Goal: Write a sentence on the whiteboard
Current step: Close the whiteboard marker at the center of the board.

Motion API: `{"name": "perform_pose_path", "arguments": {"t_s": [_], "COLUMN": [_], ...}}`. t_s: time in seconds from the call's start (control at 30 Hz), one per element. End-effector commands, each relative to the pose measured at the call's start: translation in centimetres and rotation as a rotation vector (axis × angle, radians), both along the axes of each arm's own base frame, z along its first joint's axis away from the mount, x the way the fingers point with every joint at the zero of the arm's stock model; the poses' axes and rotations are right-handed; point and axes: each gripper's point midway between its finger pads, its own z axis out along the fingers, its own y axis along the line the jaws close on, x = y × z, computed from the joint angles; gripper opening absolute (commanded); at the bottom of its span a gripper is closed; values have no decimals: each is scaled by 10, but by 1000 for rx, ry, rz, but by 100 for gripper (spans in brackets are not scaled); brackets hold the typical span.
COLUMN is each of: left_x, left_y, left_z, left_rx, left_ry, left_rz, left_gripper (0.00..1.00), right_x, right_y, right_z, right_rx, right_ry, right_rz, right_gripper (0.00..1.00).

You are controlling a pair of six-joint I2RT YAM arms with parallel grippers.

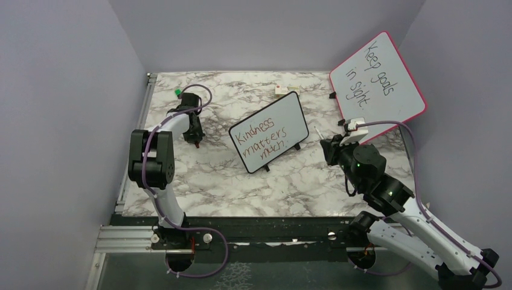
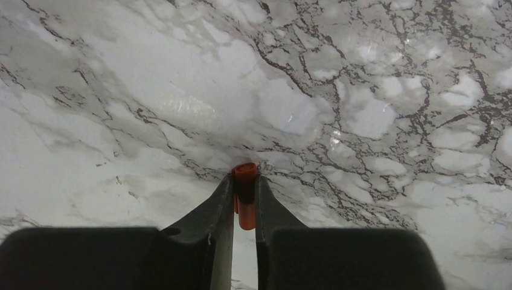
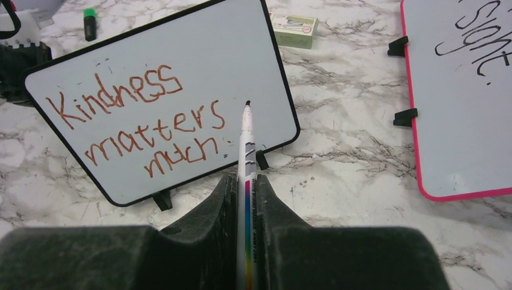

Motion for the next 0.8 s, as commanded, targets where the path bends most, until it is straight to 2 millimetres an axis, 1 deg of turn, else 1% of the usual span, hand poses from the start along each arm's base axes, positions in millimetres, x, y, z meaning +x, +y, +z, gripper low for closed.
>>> {"name": "perform_pose_path", "arguments": {"t_s": [0.0, 0.13, 0.23, 0.3, 0.43, 0.53, 0.63, 0.7, 0.77], "left_x": [-6, -1, 1, -2, -8, -16, -22, -27, -31], "left_y": [-5, -15, -27, -36, -52, -59, -68, -76, -90], "left_z": [26, 69, 104, 130, 172, 198, 220, 235, 251], "left_rx": [-62, -130, -216, -278, -394, -456, -523, -574, -630], "left_ry": [-52, -190, -320, -413, -578, -670, -746, -789, -830], "left_rz": [20, 27, 29, 17, -15, -23, -39, -64, -108], "left_gripper": [0, 0, 0, 0, 0, 0, 0, 0, 0], "right_x": [0, 2, 4, 6, 10, 16, 21, 23, 23], "right_y": [9, 19, 29, 37, 56, 69, 84, 95, 105], "right_z": [3, 10, 14, 17, 23, 26, 31, 31, 31], "right_rx": [-8, -8, 0, 7, 37, 45, 69, 82, 96], "right_ry": [-12, -30, -45, -59, -89, -104, -133, -145, -178], "right_rz": [55, 100, 139, 169, 231, 268, 310, 337, 362], "right_gripper": [1, 1, 1, 1, 1, 1, 1, 1, 1]}}
